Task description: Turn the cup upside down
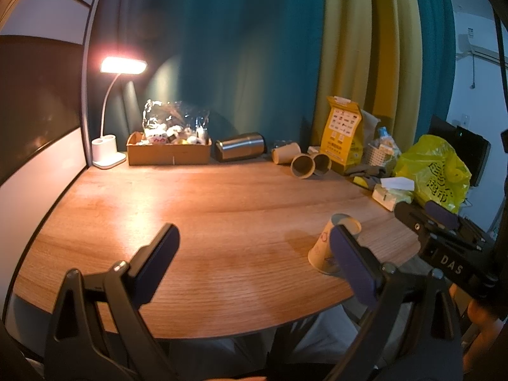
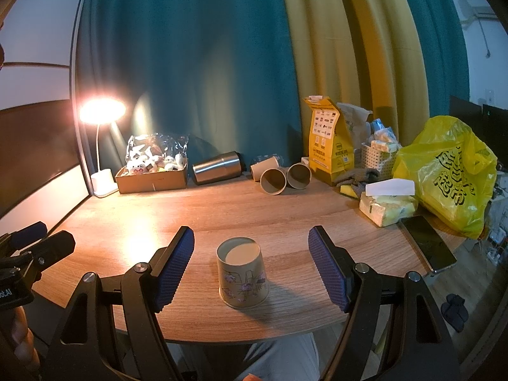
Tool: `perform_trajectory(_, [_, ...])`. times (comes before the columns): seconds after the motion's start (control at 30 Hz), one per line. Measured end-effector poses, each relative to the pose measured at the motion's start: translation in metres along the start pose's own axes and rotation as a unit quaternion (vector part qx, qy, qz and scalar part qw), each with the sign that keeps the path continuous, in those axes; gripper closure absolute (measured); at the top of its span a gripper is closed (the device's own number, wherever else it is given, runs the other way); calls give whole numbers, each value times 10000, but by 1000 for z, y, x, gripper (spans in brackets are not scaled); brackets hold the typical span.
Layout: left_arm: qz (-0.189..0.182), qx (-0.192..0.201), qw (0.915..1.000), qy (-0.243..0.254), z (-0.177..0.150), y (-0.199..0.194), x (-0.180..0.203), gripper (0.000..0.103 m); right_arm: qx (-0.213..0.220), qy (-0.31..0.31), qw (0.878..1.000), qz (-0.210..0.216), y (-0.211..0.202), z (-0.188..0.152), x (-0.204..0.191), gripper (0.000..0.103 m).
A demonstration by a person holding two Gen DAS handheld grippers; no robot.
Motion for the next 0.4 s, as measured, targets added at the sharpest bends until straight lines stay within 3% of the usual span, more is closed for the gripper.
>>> perform_trajectory(0.4, [-21, -14, 10000, -35, -5, 5, -1, 6, -38, -1, 10000, -13, 4, -4, -1, 26])
Point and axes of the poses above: each gripper's, at about its wrist camera, not at the fingertips, and y roughly the way its jaws point, x to its right, z to its top, the point moved 3 cm from there along y, roughly the way its jaws point, and after that the axes turned 12 degrees about y, right-handed, at the moved point
